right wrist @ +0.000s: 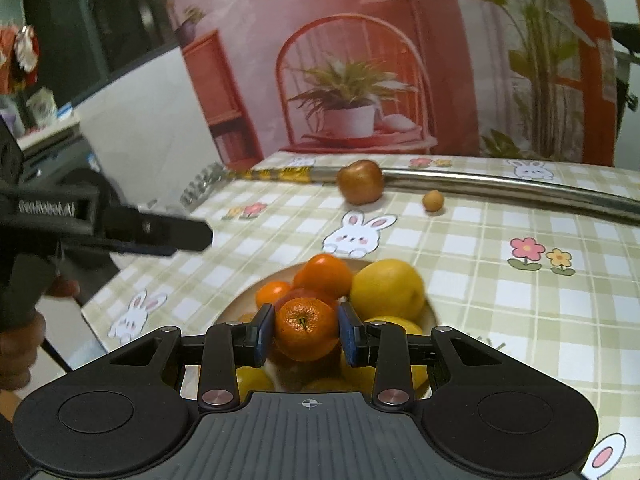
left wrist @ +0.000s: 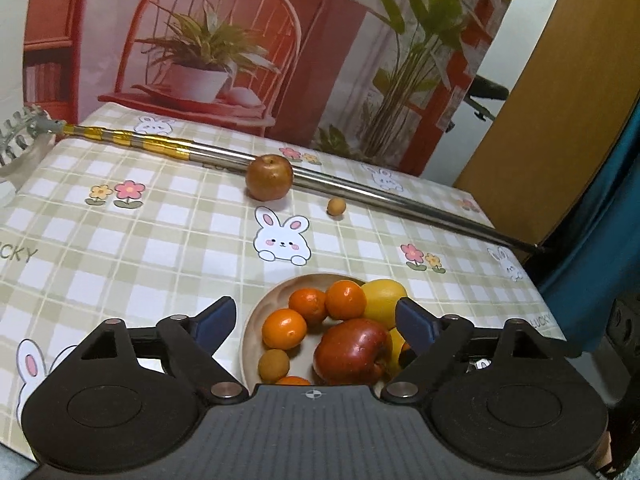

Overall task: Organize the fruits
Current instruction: 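Lower both tangerines onto the white plate and open both grippers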

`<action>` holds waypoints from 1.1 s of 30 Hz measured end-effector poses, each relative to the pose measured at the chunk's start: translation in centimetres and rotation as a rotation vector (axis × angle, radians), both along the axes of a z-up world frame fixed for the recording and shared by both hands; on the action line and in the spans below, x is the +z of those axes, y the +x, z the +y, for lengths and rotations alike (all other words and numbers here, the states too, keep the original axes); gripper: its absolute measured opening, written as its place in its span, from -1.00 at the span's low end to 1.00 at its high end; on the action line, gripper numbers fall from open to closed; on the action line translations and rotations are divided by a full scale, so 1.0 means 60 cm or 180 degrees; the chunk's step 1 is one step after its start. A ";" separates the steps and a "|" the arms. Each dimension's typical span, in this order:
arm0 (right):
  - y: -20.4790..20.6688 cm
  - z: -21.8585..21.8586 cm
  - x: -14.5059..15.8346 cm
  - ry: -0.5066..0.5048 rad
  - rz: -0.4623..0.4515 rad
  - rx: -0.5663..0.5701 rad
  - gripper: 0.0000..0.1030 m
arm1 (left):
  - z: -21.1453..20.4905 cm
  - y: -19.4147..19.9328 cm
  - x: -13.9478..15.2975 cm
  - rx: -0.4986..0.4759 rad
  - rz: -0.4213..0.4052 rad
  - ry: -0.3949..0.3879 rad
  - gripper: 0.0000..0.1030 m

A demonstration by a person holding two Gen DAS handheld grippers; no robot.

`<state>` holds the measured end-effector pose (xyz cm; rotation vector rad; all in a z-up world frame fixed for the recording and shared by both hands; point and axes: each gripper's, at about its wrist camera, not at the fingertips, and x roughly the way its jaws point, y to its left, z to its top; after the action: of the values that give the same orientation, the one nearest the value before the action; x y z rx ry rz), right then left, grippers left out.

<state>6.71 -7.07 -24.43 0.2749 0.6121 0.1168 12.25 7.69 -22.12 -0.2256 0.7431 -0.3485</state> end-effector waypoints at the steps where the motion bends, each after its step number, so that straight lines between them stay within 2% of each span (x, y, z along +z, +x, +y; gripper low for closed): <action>1: -0.001 0.007 0.001 -0.0037 0.0016 0.0020 -0.39 | 0.003 -0.004 0.000 0.0015 -0.0007 0.0010 0.78; 5: -0.002 0.030 0.005 -0.0144 0.0066 0.0123 -0.39 | 0.010 -0.014 -0.005 0.0083 -0.0010 0.0066 0.80; 23: 0.011 0.032 -0.022 0.0022 0.0342 0.0254 -0.38 | 0.011 -0.012 -0.017 0.0131 0.0085 0.0142 0.81; 33: 0.011 0.034 -0.023 0.0015 0.0336 0.0261 -0.35 | 0.012 -0.011 -0.020 0.0125 0.0112 0.0159 0.81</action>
<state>7.37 -5.05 -25.79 0.2617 0.7283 0.1836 11.59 8.42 -23.31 -0.1994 0.7803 -0.2888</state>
